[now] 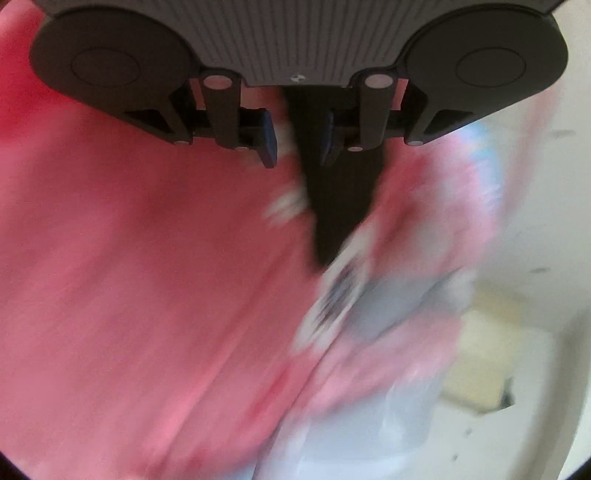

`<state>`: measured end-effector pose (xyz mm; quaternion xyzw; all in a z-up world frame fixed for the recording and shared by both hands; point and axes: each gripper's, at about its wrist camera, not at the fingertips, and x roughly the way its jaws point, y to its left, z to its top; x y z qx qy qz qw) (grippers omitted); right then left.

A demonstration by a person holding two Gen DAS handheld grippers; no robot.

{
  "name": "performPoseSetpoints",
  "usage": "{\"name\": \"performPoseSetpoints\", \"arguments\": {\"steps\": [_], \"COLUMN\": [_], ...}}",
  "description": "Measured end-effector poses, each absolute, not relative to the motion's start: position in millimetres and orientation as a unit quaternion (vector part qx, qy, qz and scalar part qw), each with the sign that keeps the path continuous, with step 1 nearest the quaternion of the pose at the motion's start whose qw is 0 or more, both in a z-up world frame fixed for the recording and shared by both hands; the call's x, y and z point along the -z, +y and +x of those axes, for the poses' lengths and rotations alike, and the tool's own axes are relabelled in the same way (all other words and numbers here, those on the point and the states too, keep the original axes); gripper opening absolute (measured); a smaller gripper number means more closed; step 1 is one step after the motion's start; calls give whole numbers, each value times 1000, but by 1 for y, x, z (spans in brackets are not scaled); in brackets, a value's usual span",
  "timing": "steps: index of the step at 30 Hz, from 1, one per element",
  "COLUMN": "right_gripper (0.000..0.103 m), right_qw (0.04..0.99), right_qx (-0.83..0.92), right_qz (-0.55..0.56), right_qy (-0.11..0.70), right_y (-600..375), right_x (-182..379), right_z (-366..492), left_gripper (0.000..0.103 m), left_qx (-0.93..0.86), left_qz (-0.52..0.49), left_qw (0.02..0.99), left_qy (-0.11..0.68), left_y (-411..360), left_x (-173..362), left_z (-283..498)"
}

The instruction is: Fold clothes

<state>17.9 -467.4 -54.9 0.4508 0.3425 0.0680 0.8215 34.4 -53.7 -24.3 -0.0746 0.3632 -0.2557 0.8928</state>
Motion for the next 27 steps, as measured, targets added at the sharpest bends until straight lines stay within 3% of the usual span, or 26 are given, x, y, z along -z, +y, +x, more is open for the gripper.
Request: {"name": "performPoseSetpoints", "arguments": {"steps": [3,9,11,13,20,27], "right_gripper": [27,27,17,17,19,20], "right_qw": [825,809,825,828,881,915], "right_qx": [-94,-143,-94,-63,-42,-50], "right_qz": [460,433,412,420,344,189], "right_qy": [315,371,376,366,321,353], "right_y": [-459,-412,-420,-432,-408,-346], "right_x": [41,57,60,55,12,21], "right_z": [-3,-7,-18,-33,-59,-52], "left_gripper": [42,42,42,42,43,54], "left_qx": [254,242,238,237,227,197], "left_qz": [-46,-4,8,10,5,22], "left_qw": [895,898,901,903,898,886], "left_qy": [365,367,362,358,376,420], "left_y": [-65,-76,-77,-76,-80,-95], "left_x": [26,37,36,34,31,24], "left_z": [24,0,-8,-13,-16,-9]}}
